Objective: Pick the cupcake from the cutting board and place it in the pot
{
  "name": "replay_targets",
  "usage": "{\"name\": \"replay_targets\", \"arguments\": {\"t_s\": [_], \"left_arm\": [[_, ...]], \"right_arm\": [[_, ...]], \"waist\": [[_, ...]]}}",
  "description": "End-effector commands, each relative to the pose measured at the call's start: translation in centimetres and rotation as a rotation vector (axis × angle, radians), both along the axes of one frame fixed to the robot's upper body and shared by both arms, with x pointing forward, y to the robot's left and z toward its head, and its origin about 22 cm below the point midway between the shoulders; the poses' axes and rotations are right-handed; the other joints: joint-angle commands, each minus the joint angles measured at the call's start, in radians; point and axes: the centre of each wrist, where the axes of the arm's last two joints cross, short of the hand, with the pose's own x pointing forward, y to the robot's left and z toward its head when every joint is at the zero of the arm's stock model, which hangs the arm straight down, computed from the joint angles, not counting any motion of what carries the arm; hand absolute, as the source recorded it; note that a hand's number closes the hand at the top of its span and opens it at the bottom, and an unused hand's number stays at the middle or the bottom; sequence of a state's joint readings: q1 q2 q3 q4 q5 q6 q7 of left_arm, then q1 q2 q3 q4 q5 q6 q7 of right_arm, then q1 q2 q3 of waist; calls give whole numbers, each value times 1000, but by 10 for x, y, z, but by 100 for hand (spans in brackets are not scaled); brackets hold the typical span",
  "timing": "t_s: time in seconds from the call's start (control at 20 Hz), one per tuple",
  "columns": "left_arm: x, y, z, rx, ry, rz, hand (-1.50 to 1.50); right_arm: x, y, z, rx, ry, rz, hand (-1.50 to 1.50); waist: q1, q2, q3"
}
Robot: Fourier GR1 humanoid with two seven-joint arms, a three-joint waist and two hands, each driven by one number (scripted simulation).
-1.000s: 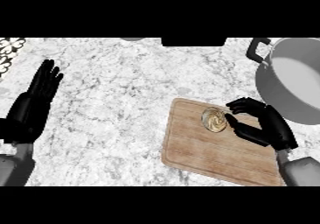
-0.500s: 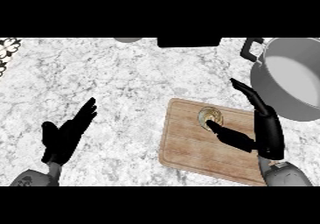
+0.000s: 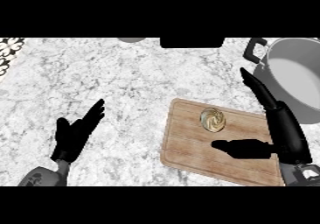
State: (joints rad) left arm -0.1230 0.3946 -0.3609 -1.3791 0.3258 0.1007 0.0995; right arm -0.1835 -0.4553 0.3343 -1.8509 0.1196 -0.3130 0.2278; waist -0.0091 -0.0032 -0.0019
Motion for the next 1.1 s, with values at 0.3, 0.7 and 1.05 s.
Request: {"name": "replay_targets", "arguments": {"t_s": [0.3, 0.7, 1.05], "left_arm": [[9, 2, -6, 7, -14, -20, 0], [3, -11, 0, -1, 3, -21, 0], [-7, 7, -13, 7, 1, -11, 0]], "right_arm": [[27, 9, 5, -16, 379, 18, -150], [50, -1, -44, -203, 578, 126, -150], [43, -31, -73, -188, 498, 57, -150]], "waist": [[13, 6, 2], [18, 5, 2], [12, 3, 2]]}}
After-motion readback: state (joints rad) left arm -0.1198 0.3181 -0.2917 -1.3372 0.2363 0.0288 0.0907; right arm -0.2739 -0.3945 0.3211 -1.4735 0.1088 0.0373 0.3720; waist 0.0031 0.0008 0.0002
